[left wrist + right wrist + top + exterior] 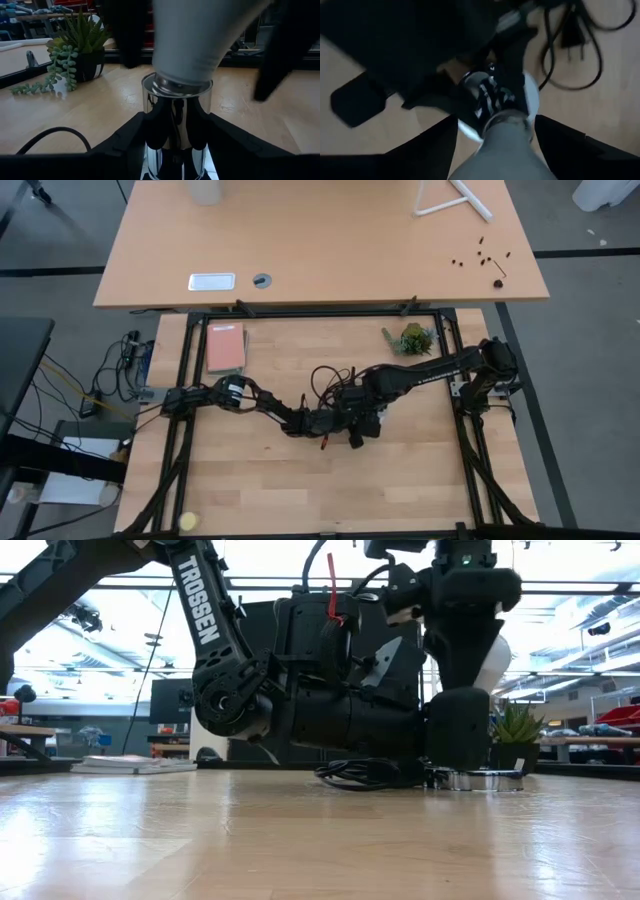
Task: Screw lightbulb
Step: Insert the lightbulb into the lamp
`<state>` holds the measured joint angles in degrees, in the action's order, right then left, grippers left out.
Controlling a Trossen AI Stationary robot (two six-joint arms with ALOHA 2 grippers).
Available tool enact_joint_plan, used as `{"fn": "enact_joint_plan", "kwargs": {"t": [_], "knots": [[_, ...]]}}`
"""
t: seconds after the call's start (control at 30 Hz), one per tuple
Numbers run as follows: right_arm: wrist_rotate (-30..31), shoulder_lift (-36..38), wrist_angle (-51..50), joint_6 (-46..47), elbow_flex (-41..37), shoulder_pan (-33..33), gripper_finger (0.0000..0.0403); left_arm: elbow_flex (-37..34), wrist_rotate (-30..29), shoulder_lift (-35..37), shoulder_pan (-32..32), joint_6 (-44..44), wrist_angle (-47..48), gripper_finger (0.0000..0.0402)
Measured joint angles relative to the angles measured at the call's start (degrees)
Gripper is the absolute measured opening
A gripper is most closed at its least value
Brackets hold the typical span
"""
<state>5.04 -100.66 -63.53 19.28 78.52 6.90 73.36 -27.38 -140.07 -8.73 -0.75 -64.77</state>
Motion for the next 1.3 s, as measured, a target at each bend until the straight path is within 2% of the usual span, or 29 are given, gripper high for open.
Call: {"fn": "enact_joint_plan", "kwargs": {"t": [0.3, 0.5, 0.83, 1.13, 1.3], "knots": [[-0.4, 0.1, 4.7, -5.9, 0.0, -1.5, 0.0306, 0.0, 0.0, 0.0, 0.0, 0.1, 0.1, 0.0184], [-0.3, 2.1, 4.7, -6.4, 1.1, -1.5, 0.0320, 0.0, 0.1, 0.1, 0.0, 0.0, 0.4, 0.0184], [0.3, 6.2, -0.8, -6.4, 3.1, -0.5, 0.0318, 0.0, 0.2, 0.1, 0.0, 0.0, 0.4, 0.0184], [7.1, 6.2, -3.6, -8.6, 3.1, 4.0, 0.0316, 0.0, 0.2, 0.1, 0.0, 0.0, 0.4, 0.0184], [7.4, 6.2, -3.7, -8.6, 3.1, 4.3, 0.0313, 0.0, 0.2, 0.1, 0.0, 0.0, 0.4, 0.0186]]}}
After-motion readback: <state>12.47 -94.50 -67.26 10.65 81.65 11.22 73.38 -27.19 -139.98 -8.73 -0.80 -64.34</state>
